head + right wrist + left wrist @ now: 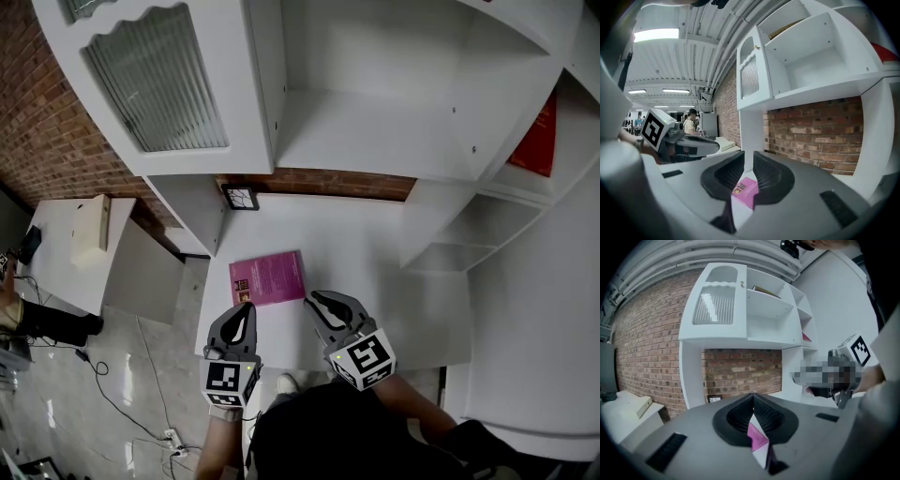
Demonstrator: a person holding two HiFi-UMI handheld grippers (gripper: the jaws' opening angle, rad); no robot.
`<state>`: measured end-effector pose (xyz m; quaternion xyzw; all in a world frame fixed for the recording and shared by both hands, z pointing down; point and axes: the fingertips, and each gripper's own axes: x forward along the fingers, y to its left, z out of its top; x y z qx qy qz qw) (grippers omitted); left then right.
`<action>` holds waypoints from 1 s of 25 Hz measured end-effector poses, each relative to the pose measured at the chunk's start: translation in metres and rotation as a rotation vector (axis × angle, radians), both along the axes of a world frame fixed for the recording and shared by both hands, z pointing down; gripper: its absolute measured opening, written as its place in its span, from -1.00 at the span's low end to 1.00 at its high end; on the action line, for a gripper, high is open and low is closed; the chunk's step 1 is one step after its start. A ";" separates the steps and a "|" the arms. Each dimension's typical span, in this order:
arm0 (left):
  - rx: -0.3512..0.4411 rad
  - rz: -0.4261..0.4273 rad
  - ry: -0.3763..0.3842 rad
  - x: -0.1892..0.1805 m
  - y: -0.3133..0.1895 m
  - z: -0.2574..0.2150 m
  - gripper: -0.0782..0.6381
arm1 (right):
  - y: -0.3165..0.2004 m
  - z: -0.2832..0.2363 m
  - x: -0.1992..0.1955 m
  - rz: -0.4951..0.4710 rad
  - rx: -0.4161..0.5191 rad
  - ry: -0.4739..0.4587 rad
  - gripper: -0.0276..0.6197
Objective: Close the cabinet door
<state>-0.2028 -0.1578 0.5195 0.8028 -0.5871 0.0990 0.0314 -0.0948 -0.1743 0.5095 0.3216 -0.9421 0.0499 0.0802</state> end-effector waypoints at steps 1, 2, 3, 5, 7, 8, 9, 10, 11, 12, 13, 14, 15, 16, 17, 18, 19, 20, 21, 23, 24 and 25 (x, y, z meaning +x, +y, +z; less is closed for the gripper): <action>0.000 -0.001 0.004 -0.001 0.001 0.000 -0.76 | 0.000 0.001 -0.002 -0.004 -0.004 -0.002 -0.71; 0.001 -0.002 0.009 -0.002 0.002 0.000 -0.76 | 0.000 0.001 -0.003 -0.008 -0.008 -0.006 -0.71; 0.002 -0.003 0.015 -0.002 0.003 -0.001 -0.76 | -0.001 0.000 -0.003 -0.010 -0.012 -0.011 -0.71; 0.004 -0.003 0.021 -0.003 0.003 -0.001 -0.76 | -0.002 0.000 -0.005 -0.015 -0.016 -0.018 -0.71; 0.001 -0.003 0.022 -0.003 0.003 0.001 -0.76 | -0.003 0.000 -0.005 -0.017 -0.015 -0.022 -0.71; 0.000 -0.003 0.022 -0.003 0.003 0.002 -0.76 | -0.003 0.000 -0.005 -0.017 -0.013 -0.023 -0.71; -0.002 -0.004 0.023 -0.003 0.002 0.003 -0.76 | -0.003 0.000 -0.006 -0.018 -0.011 -0.026 -0.71; -0.004 -0.004 0.025 -0.003 0.001 0.004 -0.76 | -0.004 0.000 -0.006 -0.020 -0.011 -0.029 -0.71; -0.005 -0.003 0.029 -0.003 0.001 0.005 -0.76 | -0.004 0.000 -0.006 -0.021 -0.012 -0.031 -0.71; -0.006 -0.002 0.033 -0.002 0.000 0.006 -0.76 | -0.004 0.000 -0.006 -0.023 -0.012 -0.031 -0.72; -0.005 0.000 0.036 -0.002 -0.001 0.006 -0.76 | -0.004 0.000 -0.007 -0.024 -0.010 -0.031 -0.72; -0.003 0.002 0.036 -0.002 -0.002 0.006 -0.76 | -0.005 0.000 -0.008 -0.026 -0.006 -0.031 -0.72; -0.001 0.004 0.036 -0.002 -0.003 0.006 -0.76 | -0.005 -0.001 -0.010 -0.028 -0.002 -0.032 -0.73; 0.002 0.007 0.036 -0.002 -0.004 0.006 -0.76 | -0.004 -0.001 -0.012 -0.032 0.001 -0.033 -0.73; 0.005 0.009 0.036 -0.001 -0.004 0.005 -0.76 | -0.004 -0.001 -0.013 -0.037 0.002 -0.033 -0.73; 0.008 0.012 0.035 -0.001 -0.005 0.005 -0.76 | -0.004 -0.001 -0.015 -0.041 0.002 -0.032 -0.73; 0.010 0.014 0.034 -0.001 -0.005 0.004 -0.76 | -0.003 -0.002 -0.016 -0.045 0.004 -0.030 -0.73; 0.013 0.015 0.033 -0.001 -0.006 0.004 -0.76 | -0.003 -0.002 -0.016 -0.048 0.006 -0.029 -0.73; 0.016 0.013 0.033 -0.002 -0.006 0.003 -0.76 | -0.003 -0.003 -0.017 -0.051 0.007 -0.029 -0.73; 0.020 0.010 0.035 -0.004 -0.007 0.003 -0.76 | -0.003 -0.004 -0.018 -0.054 0.003 -0.031 -0.73; 0.021 0.008 0.036 -0.005 -0.007 0.003 -0.76 | -0.003 -0.003 -0.018 -0.055 -0.002 -0.033 -0.73; 0.022 0.008 0.036 -0.005 -0.008 0.003 -0.76 | -0.004 -0.003 -0.018 -0.054 -0.007 -0.035 -0.73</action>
